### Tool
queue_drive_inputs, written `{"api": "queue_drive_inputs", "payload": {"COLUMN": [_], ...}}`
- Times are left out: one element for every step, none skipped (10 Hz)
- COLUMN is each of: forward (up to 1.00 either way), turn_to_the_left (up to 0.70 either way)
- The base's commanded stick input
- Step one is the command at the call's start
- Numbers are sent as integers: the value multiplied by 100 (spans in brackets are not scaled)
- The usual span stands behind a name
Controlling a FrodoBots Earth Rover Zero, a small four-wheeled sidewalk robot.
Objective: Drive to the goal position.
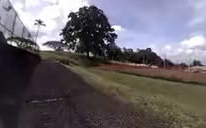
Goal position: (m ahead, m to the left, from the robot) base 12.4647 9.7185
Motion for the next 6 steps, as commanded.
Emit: {"api": "queue_drive_inputs", "payload": {"forward": [70,70,70,70,63,48], "turn_to_the_left": [35,35,35,35,41,58]}}
